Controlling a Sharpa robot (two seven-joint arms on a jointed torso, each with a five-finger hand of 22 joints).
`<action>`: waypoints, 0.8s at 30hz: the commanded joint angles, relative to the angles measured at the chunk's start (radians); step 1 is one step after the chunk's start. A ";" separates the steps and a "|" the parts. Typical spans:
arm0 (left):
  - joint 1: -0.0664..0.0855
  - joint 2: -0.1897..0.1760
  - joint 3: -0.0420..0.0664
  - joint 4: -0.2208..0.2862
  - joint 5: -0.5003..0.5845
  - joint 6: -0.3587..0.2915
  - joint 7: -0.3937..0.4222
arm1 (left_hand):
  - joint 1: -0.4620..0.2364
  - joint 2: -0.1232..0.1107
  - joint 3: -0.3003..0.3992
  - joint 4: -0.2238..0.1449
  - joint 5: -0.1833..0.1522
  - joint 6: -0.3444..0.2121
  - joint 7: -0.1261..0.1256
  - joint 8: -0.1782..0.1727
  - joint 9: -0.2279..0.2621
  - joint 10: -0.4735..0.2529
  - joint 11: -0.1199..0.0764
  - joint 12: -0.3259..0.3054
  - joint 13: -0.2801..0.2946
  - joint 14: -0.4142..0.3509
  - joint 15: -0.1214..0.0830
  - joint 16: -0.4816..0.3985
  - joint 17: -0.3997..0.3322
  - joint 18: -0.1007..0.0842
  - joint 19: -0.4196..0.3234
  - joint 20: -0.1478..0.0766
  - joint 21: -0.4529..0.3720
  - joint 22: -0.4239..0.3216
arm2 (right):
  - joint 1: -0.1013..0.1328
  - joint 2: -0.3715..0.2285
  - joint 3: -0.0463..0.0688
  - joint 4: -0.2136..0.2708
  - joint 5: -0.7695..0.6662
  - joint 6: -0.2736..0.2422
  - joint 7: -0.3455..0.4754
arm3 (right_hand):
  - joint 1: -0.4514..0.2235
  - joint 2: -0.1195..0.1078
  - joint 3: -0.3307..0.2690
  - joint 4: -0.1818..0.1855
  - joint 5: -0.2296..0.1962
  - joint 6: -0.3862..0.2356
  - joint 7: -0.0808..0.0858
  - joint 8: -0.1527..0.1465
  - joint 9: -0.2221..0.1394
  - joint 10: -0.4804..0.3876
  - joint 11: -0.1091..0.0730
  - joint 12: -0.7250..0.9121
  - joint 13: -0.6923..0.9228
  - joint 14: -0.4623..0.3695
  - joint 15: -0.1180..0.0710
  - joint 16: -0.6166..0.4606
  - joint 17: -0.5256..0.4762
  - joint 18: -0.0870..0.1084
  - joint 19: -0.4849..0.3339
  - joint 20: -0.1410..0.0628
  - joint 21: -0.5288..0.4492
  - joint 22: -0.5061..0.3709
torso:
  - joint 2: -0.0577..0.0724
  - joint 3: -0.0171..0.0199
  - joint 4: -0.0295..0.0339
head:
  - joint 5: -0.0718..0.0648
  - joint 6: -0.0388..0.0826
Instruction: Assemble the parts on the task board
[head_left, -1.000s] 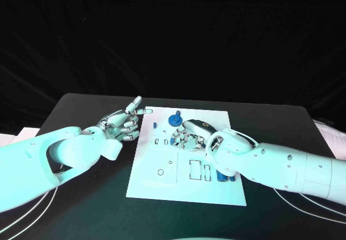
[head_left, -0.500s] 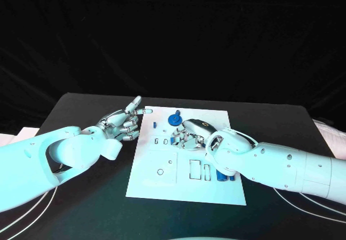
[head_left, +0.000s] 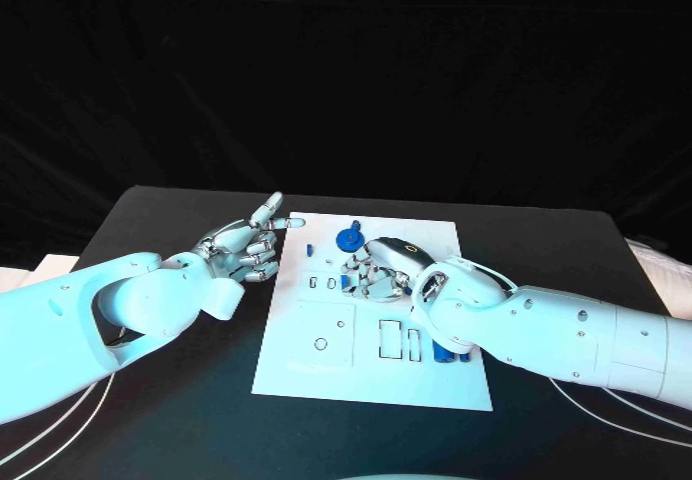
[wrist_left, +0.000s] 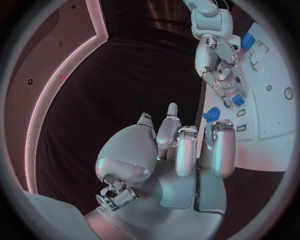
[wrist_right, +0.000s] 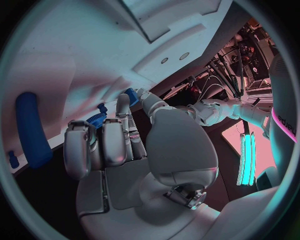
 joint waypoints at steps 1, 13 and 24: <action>0.001 0.003 0.001 -0.002 -0.034 0.010 -0.003 | 0.011 -0.001 -0.001 -0.004 0.001 -0.003 0.000 -0.004 0.001 -0.005 0.000 0.004 0.001 0.105 0.009 0.002 0.263 -0.009 0.042 0.006 -0.002 0.136 | -0.001 -0.015 0.001 0.030 0.029 -0.057 0.059 | -0.007 -0.009 -0.025 0.010 -0.015 -0.015 0.003 -0.004 -0.001 -0.005 0.004 0.007 0.001 0.036 0.006 -0.006 0.002 0.003 -0.003 0.007 -0.006 0.031 | 0.000 0.0016 0.0013 | 0.001 0.002; 0.001 0.016 0.001 -0.020 -0.211 -0.031 -0.121 | 0.062 -0.021 0.004 -0.056 0.009 0.015 -0.008 0.019 0.018 -0.018 -0.007 -0.014 -0.022 0.105 0.003 0.002 0.263 -0.002 0.026 0.002 -0.018 0.106 | 0.045 -0.121 0.019 0.150 0.257 -0.143 0.240 | 0.018 0.015 -0.083 0.025 0.004 -0.022 0.003 0.004 0.003 -0.012 0.004 0.029 0.009 0.036 0.007 -0.013 0.000 0.003 -0.002 0.009 -0.006 0.032 | -0.006 0.0027 -0.0019 | 0.005 0.013; 0.049 0.066 -0.001 -0.094 -0.512 0.103 -0.522 | 0.152 -0.013 0.127 -0.155 0.023 -0.014 -0.019 0.107 0.075 -0.214 -0.018 -0.277 -0.303 0.093 -0.009 -0.019 0.234 0.043 -0.090 -0.012 -0.143 -0.098 | 0.186 -0.232 0.024 0.150 0.815 -0.095 0.298 | 0.084 0.082 -0.056 0.011 0.003 0.012 0.000 0.019 0.006 -0.036 -0.001 0.005 -0.018 -0.038 0.002 -0.283 -0.242 0.056 -0.156 0.003 -0.167 -0.203 | -0.039 0.0092 -0.0134 | 0.002 0.020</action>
